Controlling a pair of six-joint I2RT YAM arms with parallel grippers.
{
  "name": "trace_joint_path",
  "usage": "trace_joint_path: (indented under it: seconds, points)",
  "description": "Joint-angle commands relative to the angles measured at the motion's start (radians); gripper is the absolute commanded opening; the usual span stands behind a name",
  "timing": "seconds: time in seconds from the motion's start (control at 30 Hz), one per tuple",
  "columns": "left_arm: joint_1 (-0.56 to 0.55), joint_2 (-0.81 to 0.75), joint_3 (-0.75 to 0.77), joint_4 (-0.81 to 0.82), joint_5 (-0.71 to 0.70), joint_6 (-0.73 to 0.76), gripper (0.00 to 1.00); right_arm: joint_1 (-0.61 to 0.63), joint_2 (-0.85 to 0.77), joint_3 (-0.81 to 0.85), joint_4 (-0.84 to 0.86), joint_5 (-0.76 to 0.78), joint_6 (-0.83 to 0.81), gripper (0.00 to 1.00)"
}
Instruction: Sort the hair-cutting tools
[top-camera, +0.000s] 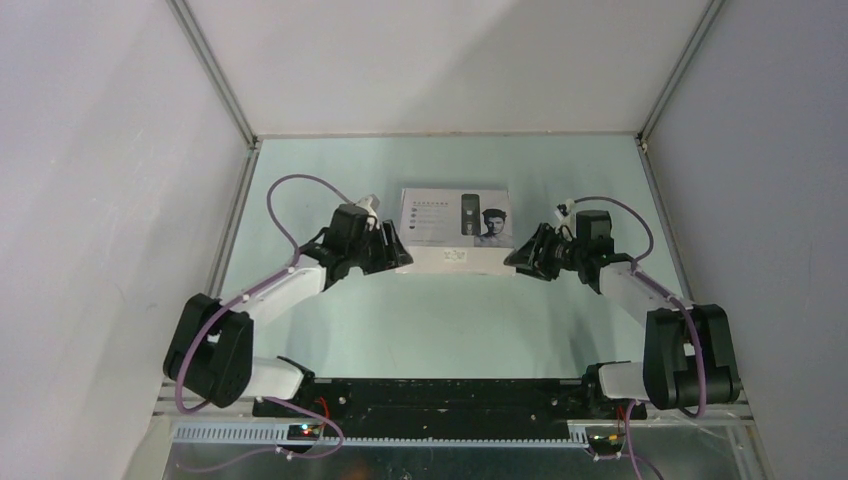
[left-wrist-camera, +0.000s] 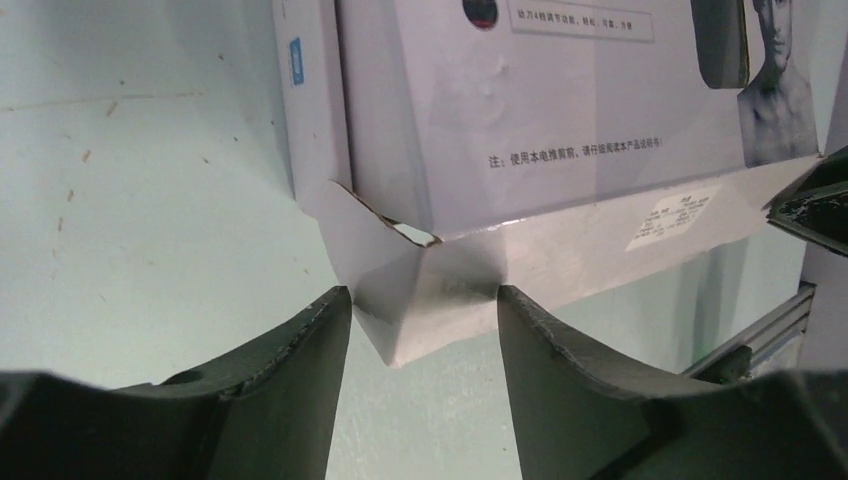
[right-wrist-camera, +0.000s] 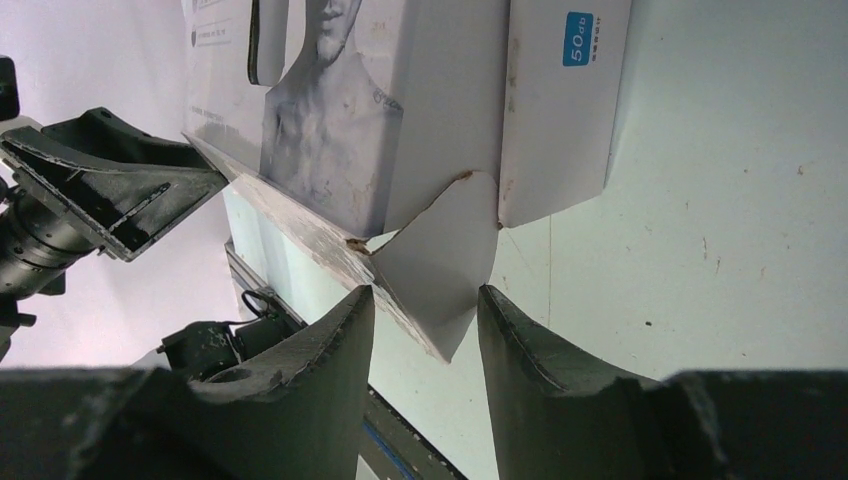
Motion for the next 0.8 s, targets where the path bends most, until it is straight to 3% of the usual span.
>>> trace_joint_path:
  seconds: [0.0, 0.3, 0.77]
  points:
    - [-0.020, -0.002, 0.079, -0.101, 0.017, -0.040, 0.60, 0.014, -0.044, 0.041, -0.035, 0.013, 0.015, 0.47]
    - [-0.034, -0.018, 0.115, -0.196, 0.045, -0.093, 0.45, 0.056, -0.091, 0.061, -0.112, 0.050, 0.027, 0.43]
    - [-0.035, -0.039, 0.151, -0.314, 0.074, -0.130, 0.45, 0.085, -0.180, 0.061, -0.244, 0.156, 0.033, 0.41]
